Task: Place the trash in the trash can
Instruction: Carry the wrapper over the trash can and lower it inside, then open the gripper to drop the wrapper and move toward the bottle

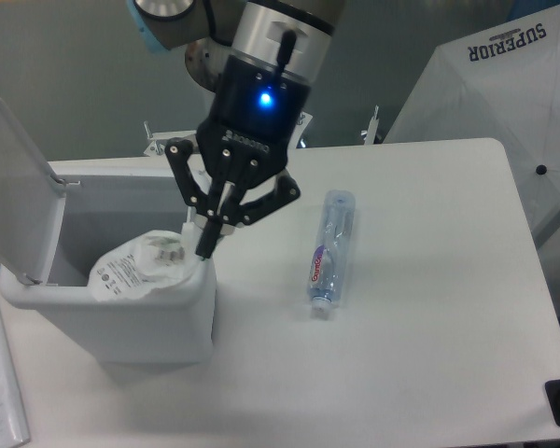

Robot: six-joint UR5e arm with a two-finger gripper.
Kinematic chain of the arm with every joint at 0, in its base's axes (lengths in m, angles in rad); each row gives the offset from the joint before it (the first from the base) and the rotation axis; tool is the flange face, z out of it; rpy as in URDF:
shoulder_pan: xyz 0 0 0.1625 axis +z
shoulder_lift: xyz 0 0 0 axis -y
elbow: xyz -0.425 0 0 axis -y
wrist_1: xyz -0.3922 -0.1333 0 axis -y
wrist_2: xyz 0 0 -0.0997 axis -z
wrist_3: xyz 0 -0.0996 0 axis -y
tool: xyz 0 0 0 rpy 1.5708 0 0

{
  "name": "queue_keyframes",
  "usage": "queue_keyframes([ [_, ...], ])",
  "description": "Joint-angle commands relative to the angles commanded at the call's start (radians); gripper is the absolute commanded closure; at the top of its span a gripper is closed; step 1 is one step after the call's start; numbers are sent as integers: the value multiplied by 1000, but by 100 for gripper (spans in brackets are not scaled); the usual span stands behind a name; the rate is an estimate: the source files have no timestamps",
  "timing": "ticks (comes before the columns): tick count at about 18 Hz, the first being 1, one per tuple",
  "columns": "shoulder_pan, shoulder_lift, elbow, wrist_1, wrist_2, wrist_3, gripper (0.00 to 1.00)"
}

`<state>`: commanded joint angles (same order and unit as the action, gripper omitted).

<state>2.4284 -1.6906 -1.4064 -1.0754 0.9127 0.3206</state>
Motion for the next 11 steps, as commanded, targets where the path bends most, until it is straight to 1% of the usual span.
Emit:
queue_keyframes([
  [2,-14,15,-34,2,3,9,100],
  [5,-20,28,-60,2,5,26,100],
  [6,-25,29,-69,2,6,49,93],
  [8,-25,43,-85,2,9,116,74],
  [10,-25,54,-101,2,9,150,42],
  [11,-25,58,-106,3,9,153,21],
])
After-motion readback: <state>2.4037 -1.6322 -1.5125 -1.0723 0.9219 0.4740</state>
